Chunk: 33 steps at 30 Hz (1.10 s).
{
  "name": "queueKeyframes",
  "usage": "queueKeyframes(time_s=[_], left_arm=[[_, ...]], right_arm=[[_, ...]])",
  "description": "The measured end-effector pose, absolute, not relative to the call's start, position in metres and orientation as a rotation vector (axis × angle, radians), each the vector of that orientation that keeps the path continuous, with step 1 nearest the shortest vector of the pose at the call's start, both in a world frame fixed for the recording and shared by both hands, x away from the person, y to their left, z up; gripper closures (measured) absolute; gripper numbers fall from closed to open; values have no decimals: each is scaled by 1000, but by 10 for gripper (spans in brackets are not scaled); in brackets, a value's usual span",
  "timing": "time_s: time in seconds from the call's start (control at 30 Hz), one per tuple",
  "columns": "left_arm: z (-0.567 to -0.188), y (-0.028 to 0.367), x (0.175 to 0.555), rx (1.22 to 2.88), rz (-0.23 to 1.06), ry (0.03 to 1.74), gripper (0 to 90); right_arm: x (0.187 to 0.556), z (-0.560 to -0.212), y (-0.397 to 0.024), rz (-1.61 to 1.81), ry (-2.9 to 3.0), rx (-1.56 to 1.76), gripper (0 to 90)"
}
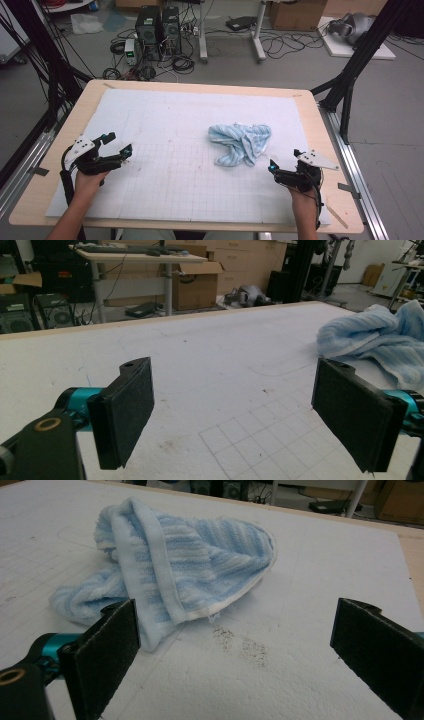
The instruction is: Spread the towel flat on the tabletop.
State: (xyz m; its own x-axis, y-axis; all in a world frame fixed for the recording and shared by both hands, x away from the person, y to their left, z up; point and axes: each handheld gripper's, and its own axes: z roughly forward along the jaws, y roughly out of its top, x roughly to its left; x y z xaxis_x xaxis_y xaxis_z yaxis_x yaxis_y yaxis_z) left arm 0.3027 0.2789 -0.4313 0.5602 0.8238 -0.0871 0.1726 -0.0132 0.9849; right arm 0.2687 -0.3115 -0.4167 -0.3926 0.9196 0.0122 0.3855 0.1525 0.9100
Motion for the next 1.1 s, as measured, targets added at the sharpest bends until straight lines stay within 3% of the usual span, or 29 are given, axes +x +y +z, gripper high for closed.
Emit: queueKeyframes(time_s=[0.8, 1.1], left_arm=[[-433, 255, 311, 1569, 602, 843, 179], [-434, 264, 308, 1563, 604, 870, 179]], right_arm=[[262, -421, -328, 1227, 1847, 1305, 47], [282, -408, -293, 1271, 1922, 1242, 47]])
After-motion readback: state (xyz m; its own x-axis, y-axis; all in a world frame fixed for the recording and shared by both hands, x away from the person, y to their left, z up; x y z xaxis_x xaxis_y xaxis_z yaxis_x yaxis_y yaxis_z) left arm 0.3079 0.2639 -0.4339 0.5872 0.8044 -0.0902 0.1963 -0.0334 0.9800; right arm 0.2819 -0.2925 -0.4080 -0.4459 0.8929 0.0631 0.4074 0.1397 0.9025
